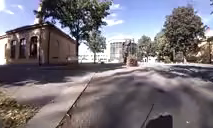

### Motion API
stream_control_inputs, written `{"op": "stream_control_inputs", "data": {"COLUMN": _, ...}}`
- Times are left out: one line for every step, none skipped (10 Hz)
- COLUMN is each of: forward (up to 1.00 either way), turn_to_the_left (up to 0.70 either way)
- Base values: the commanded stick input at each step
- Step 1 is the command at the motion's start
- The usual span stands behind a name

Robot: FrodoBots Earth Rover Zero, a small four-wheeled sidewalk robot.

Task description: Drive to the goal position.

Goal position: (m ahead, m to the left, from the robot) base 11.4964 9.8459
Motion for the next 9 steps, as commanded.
{"op": "stream_control_inputs", "data": {"forward": 0.70, "turn_to_the_left": 0.00}}
{"op": "stream_control_inputs", "data": {"forward": 0.70, "turn_to_the_left": 0.00}}
{"op": "stream_control_inputs", "data": {"forward": 0.70, "turn_to_the_left": 0.00}}
{"op": "stream_control_inputs", "data": {"forward": 0.70, "turn_to_the_left": 0.00}}
{"op": "stream_control_inputs", "data": {"forward": 0.70, "turn_to_the_left": 0.00}}
{"op": "stream_control_inputs", "data": {"forward": 0.70, "turn_to_the_left": 0.00}}
{"op": "stream_control_inputs", "data": {"forward": 0.70, "turn_to_the_left": 0.00}}
{"op": "stream_control_inputs", "data": {"forward": 0.70, "turn_to_the_left": 0.00}}
{"op": "stream_control_inputs", "data": {"forward": 0.70, "turn_to_the_left": 0.00}}
